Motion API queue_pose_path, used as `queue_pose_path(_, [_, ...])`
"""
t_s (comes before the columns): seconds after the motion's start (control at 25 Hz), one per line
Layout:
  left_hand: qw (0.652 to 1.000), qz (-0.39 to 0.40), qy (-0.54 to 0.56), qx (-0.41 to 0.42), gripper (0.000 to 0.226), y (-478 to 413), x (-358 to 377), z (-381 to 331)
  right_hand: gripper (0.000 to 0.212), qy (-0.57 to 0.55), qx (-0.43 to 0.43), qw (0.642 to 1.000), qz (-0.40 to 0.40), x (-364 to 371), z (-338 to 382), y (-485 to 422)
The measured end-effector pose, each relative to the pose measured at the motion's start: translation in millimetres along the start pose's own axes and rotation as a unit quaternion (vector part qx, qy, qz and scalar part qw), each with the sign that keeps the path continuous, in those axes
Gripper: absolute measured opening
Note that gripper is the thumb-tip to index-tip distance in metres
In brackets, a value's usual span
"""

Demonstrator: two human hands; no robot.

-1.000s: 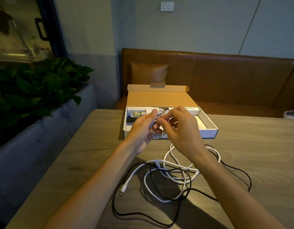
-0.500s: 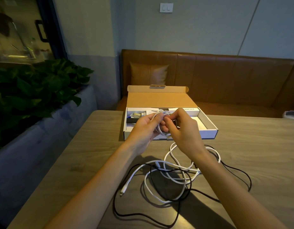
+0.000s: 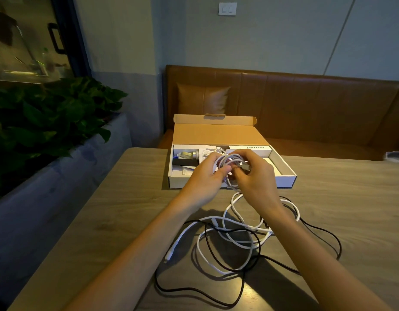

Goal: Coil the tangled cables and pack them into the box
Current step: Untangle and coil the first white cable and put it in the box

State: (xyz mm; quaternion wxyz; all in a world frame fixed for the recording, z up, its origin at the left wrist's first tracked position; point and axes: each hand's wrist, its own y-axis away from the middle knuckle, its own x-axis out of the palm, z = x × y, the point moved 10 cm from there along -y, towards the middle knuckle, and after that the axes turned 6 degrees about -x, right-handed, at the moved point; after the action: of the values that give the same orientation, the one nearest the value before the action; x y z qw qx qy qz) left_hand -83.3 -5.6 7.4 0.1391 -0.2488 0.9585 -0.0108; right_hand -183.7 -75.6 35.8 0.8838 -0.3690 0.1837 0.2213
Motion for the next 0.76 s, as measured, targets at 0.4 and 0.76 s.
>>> queue_pose_path(0.4, [0.997,0.013,0.043,-0.062,0.024,-3.6,-3.4,19.1,0.020,-0.137,0.136,0.978,0.082,29.4,-32.3,4.7])
queue_pose_path(0.76, [0.999,-0.023,0.007,-0.037,0.027,-2.5,-10.0,11.3,0.027,0.048,-0.003,0.998,0.034,9.8,-7.7,-2.7])
